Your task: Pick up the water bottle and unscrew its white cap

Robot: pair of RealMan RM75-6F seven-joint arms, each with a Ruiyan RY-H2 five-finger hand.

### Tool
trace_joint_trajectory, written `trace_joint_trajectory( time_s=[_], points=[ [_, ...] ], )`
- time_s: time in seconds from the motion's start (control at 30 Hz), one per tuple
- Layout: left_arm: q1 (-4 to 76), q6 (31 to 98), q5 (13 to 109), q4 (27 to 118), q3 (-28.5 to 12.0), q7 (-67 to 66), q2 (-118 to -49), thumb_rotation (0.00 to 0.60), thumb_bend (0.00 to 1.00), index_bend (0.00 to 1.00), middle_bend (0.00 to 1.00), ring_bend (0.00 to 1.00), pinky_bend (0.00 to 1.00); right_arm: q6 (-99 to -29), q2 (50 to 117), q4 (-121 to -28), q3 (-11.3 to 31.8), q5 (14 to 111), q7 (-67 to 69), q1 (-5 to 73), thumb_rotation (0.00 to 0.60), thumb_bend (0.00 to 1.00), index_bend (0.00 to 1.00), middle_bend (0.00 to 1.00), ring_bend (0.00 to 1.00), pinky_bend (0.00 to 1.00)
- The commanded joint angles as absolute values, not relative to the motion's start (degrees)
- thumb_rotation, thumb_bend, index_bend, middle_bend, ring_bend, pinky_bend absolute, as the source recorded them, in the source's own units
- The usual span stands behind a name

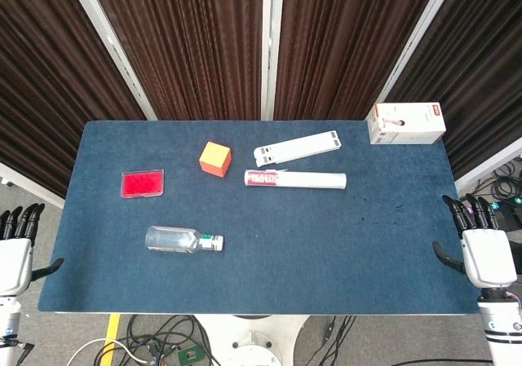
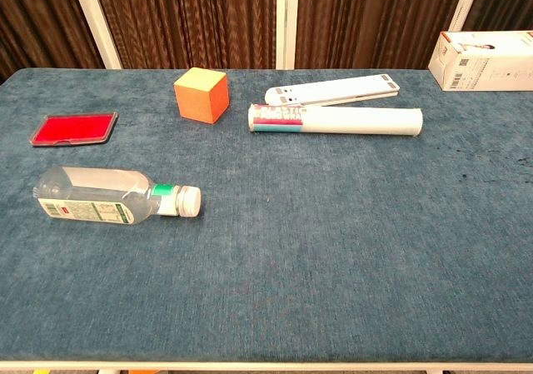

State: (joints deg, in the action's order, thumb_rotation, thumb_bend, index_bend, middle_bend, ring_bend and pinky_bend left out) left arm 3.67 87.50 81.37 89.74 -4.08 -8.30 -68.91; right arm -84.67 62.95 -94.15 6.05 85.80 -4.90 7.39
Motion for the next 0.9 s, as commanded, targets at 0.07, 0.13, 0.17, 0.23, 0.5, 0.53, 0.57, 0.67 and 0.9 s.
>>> trace_joint_trajectory(
  time_s=[0.07, 0.13, 0.17, 0.23, 0.5, 0.53, 0.57, 0.67, 0.9],
  points=[
    [3.89, 87.34, 81.69, 89.9, -4.12, -8.73, -68.88, 0.6, 0.0, 0.04, 0.08, 0.01, 0.03, -84.67, 63.01, -93.99, 6.06, 85.74, -4.83, 7.4, 0.6, 0.21, 0.08, 0.18, 0.03, 0.03],
    [4.16, 86.84, 81.63, 90.22, -4.19, -8.96, -68.64, 0.6, 0.0, 0.04, 0.08, 0.01, 0.03, -84.8, 63.05, -93.87, 6.12, 85.74, -4.62, 7.39, 0.6, 0.21, 0.08, 0.18, 0.03, 0.03],
    [4.29, 86.69, 81.74, 90.39, -4.18, -9.13, -68.52, 0.6, 0.0, 0.04, 0.08, 0.01, 0.03, -84.89, 63.03, -93.81, 6.15, 85.79, -4.51, 7.39, 0.6, 0.21, 0.08, 0.18, 0.03, 0.03],
    [4.67, 86.39, 82.15, 90.79, -4.23, -9.41, -68.27, 0.6, 0.0, 0.04, 0.08, 0.01, 0.03, -85.12, 62.91, -93.68, 6.23, 85.95, -4.36, 7.38, 0.6, 0.21, 0.08, 0.18, 0.03, 0.03],
    [9.27, 82.18, 86.87, 91.87, -4.28, -8.88, -67.14, 0.6, 0.0, 0.04, 0.08, 0.01, 0.03, -86.1, 61.0, -94.54, 7.18, 86.72, -3.82, 7.75, 0.6, 0.22, 0.08, 0.18, 0.03, 0.03],
    [10.12, 81.34, 87.61, 91.96, -4.27, -8.86, -67.14, 0.6, 0.0, 0.04, 0.08, 0.01, 0.03, -86.18, 60.72, -94.72, 7.36, 86.74, -3.91, 7.84, 0.6, 0.22, 0.08, 0.18, 0.03, 0.03],
    [11.41, 79.99, 88.71, 91.98, -4.2, -8.57, -67.16, 0.6, 0.0, 0.04, 0.08, 0.02, 0.03, -86.22, 60.36, -94.97, 7.58, 86.73, -4.05, 7.97, 0.6, 0.22, 0.08, 0.18, 0.03, 0.03],
    [15.01, 75.68, 90.81, 92.36, -4.08, -8.1, -67.44, 0.6, 0.0, 0.04, 0.08, 0.01, 0.03, -85.98, 59.78, -95.48, 7.95, 86.58, -4.3, 8.33, 0.6, 0.22, 0.08, 0.18, 0.03, 0.03],
    [22.15, 65.24, 90.86, 93.82, -3.88, -10.42, -70.63, 0.6, 0.0, 0.05, 0.08, 0.01, 0.05, -84.29, 59.79, -95.61, 7.65, 85.88, -4.21, 8.93, 0.6, 0.22, 0.08, 0.18, 0.03, 0.03]
  ],
)
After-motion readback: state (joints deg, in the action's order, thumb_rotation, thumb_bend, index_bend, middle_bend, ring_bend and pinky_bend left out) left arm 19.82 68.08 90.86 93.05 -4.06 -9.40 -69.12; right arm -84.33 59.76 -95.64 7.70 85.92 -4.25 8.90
